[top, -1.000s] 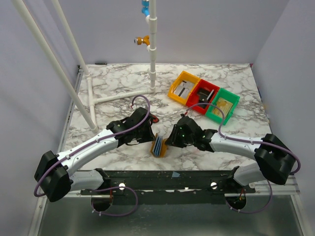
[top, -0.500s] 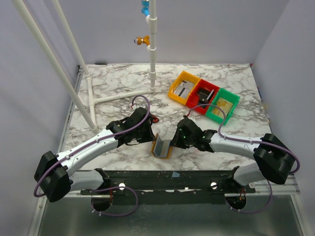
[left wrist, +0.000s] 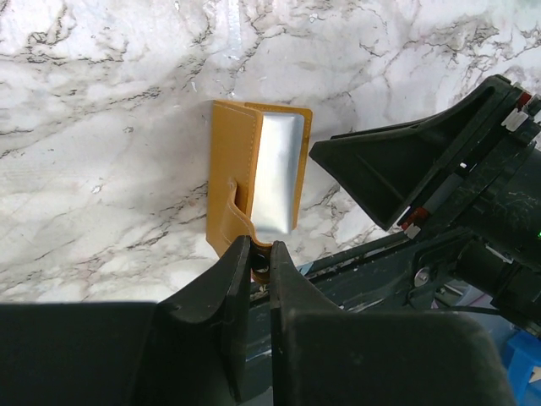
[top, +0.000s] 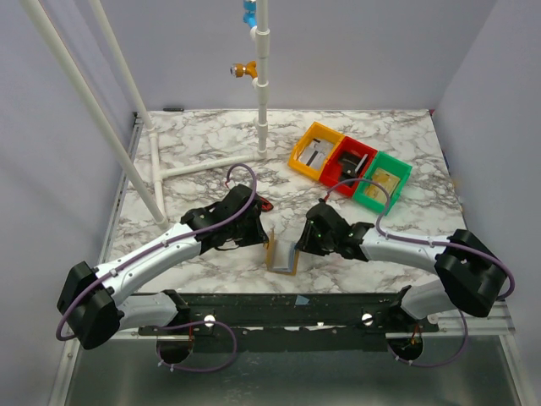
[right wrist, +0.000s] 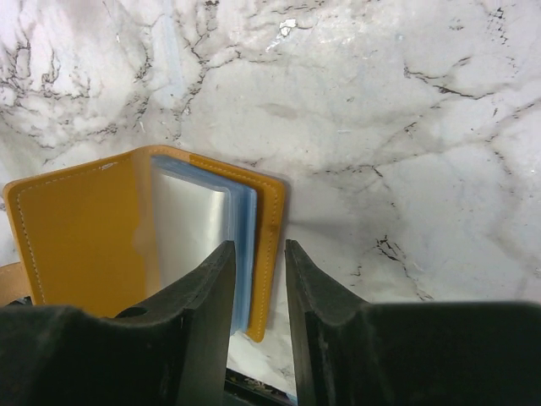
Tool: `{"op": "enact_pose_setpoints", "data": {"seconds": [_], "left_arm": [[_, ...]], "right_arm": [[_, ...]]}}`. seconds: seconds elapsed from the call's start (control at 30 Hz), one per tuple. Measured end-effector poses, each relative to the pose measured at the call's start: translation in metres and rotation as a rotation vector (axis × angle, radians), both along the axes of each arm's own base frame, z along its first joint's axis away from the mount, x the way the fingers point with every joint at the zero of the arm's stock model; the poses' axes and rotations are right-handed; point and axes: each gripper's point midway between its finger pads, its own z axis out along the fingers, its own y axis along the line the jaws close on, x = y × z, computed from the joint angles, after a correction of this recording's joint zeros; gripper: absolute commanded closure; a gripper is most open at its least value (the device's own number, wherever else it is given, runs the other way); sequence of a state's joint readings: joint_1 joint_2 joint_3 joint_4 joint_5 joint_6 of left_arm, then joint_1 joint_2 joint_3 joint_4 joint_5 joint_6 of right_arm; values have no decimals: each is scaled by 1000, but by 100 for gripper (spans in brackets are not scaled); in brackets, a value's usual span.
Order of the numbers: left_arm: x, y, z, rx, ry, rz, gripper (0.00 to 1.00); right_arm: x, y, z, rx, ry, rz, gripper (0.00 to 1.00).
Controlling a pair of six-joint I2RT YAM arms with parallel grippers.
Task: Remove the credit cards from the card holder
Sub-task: Open the card holder at the center of the board.
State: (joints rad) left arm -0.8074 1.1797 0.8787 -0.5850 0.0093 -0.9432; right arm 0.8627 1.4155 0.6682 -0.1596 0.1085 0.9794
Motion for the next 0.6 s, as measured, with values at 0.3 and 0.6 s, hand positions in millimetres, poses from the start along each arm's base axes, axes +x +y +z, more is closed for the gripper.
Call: {"op": "enact_pose_setpoints", "data": {"seconds": [0.3, 0.6], "left_arm": [[-1, 4, -7, 20, 5, 8, 100], [-3, 36, -55, 164, 75, 84, 100]], "right_arm": [[-1, -2, -1, -4, 1, 3, 66], [-2, 2, 10, 28, -15, 17, 66]]}}
